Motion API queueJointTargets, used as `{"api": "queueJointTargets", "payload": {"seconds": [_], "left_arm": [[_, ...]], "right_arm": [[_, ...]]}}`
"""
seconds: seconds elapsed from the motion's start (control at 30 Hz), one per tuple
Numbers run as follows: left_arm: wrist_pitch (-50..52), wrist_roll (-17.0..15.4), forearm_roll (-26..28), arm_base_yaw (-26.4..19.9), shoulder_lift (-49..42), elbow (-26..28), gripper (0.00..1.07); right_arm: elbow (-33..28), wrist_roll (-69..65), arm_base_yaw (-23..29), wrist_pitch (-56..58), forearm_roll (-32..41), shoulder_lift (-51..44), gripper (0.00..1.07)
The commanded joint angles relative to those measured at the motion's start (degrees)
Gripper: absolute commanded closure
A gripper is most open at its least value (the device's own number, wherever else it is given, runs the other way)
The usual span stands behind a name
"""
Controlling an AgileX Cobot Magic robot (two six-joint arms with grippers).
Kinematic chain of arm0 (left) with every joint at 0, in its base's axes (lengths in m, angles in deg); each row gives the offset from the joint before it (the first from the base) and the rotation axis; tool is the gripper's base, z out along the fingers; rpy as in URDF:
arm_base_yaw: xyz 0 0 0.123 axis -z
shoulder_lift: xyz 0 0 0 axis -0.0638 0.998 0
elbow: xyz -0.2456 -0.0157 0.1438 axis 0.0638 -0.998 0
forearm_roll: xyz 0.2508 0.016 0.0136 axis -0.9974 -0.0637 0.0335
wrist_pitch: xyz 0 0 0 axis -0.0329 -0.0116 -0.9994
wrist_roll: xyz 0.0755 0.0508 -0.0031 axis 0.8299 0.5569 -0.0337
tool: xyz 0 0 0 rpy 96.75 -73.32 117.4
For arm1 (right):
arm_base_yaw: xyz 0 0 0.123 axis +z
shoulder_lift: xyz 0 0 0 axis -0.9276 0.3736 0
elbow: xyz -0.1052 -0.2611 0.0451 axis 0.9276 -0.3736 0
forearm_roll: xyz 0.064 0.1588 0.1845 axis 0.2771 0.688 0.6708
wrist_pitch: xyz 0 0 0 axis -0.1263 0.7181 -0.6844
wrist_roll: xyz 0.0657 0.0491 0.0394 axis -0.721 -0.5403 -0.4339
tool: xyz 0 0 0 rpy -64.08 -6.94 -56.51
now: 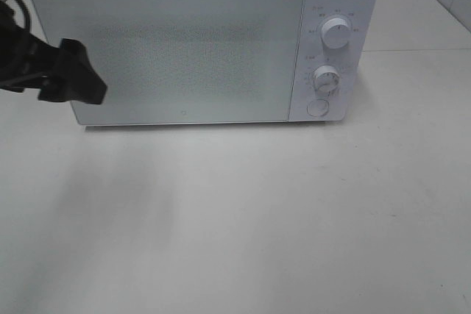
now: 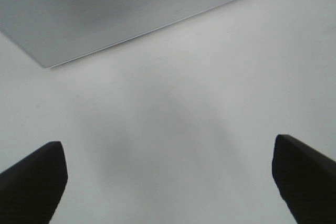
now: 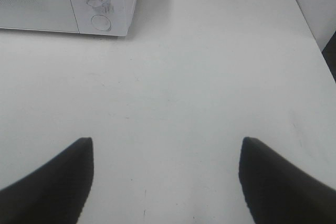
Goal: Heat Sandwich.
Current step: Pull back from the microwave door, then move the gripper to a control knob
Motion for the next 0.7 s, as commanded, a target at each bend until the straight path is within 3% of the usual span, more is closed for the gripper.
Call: {"api": "queueJointTargets", "payload": {"seconds": [0.03,0.27,0.43,0.7], "left_arm": [[-1.1,-0.2,-1.2,-5.1,-3.3,-2.2,0.03],[-2.5,-0.2,-3.5,-16.2,-11.0,-8.5,0.03],[-3.8,-1.0,-3.4,-21.4,-16.8,-10.7,0.03],[-10.1,-1.3,-3.5,-22.5,-26.1,-12.4,0.03]], "right_arm": [[-0.2,-0.5,-0.4,-0.6,-0.3,-1.5,0.32],[-0.2,-0.5,-0.4,-0.6,-0.3,-1.5,0.32],[-0.2,-0.5,-0.4,-0.6,-0.3,-1.5,0.32],[-0.2,-0.5,-0.4,-0.6,-0.3,-1.5,0.32]]}}
